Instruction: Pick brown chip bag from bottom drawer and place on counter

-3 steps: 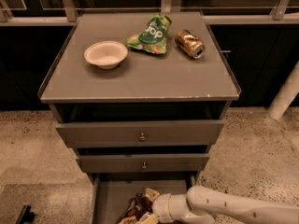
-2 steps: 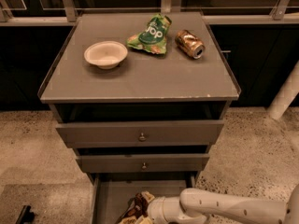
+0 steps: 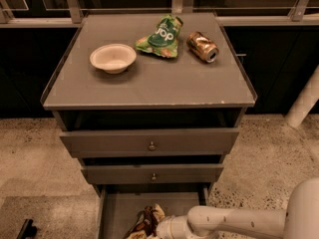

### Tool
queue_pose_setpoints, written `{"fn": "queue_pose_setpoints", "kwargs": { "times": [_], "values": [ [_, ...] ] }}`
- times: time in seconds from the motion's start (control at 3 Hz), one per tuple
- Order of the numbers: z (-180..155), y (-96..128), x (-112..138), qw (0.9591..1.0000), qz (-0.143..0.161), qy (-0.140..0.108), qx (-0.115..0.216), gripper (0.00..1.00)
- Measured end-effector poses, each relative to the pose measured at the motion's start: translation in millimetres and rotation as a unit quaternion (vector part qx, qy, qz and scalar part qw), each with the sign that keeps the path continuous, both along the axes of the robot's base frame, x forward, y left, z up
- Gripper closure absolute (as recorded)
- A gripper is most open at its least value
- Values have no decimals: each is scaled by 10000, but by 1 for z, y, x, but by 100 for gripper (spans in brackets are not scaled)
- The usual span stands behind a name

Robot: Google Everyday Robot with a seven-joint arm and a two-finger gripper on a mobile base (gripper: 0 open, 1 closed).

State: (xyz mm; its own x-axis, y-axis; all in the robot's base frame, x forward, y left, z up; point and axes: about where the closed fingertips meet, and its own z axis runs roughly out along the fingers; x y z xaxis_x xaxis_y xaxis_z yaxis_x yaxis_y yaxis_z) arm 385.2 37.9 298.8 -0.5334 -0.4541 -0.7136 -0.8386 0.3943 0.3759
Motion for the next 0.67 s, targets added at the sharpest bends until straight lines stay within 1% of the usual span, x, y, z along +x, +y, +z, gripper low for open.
{"fn": "queue_pose_setpoints", "kwargs": {
  "times": [0.33,0.67],
  "values": [
    [-18,-5,-3,9996,-143,155,-175,0],
    [-27,-5,-2,9991,-305,168,-248,0]
  ]
}}
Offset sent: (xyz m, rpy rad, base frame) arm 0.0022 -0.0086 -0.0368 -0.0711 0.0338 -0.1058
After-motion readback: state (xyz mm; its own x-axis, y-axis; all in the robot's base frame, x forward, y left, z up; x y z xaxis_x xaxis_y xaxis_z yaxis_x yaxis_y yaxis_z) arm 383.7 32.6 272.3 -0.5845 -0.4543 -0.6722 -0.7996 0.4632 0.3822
